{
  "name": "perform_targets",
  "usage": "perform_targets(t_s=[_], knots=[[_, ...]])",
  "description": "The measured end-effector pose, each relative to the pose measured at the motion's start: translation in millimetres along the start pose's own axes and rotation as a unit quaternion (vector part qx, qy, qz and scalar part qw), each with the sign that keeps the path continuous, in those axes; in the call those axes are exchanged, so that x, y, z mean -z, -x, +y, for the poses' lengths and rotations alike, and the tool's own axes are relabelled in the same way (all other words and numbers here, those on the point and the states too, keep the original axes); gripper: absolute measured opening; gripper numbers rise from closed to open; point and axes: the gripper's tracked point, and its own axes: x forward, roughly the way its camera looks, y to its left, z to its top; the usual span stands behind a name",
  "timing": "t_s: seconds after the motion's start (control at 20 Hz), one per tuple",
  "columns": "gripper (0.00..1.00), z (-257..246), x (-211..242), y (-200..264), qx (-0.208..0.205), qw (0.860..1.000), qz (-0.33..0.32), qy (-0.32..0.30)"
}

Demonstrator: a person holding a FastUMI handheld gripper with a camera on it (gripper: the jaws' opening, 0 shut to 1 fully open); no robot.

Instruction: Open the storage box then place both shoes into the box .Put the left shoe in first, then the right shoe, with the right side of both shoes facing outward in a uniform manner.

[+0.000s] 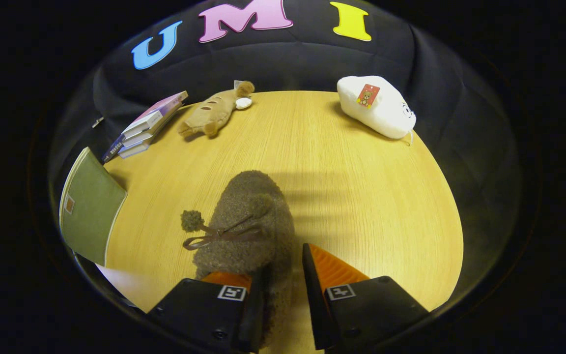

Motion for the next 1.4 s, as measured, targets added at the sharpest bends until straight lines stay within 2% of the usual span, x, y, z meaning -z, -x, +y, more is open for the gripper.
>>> perform_targets(t_s=[0.05, 0.1, 0.2, 0.3, 0.4, 0.6, 0.85, 1.1, 1.4], knots=[[0.33, 0, 0, -2, 0.004, 1.000, 0.001, 0.001], [0.28, 0, -1, -2, 0.006, 1.000, 0.001, 0.000], [0.23, -2, -1, -3, 0.013, 1.000, 0.004, -0.013], [0.11, -2, -2, -1, 0.017, 1.000, 0.007, -0.016], [0.08, -2, 1, 3, 0.018, 1.000, 0.019, -0.016], [0.08, 11, -13, 32, 0.019, 1.000, 0.006, -0.024], [0.08, 58, -50, 91, -0.005, 0.999, -0.033, -0.044], [0.08, 126, -87, 147, -0.033, 0.996, -0.070, -0.033], [0.08, 217, -116, 183, -0.074, 0.992, -0.087, -0.062]])
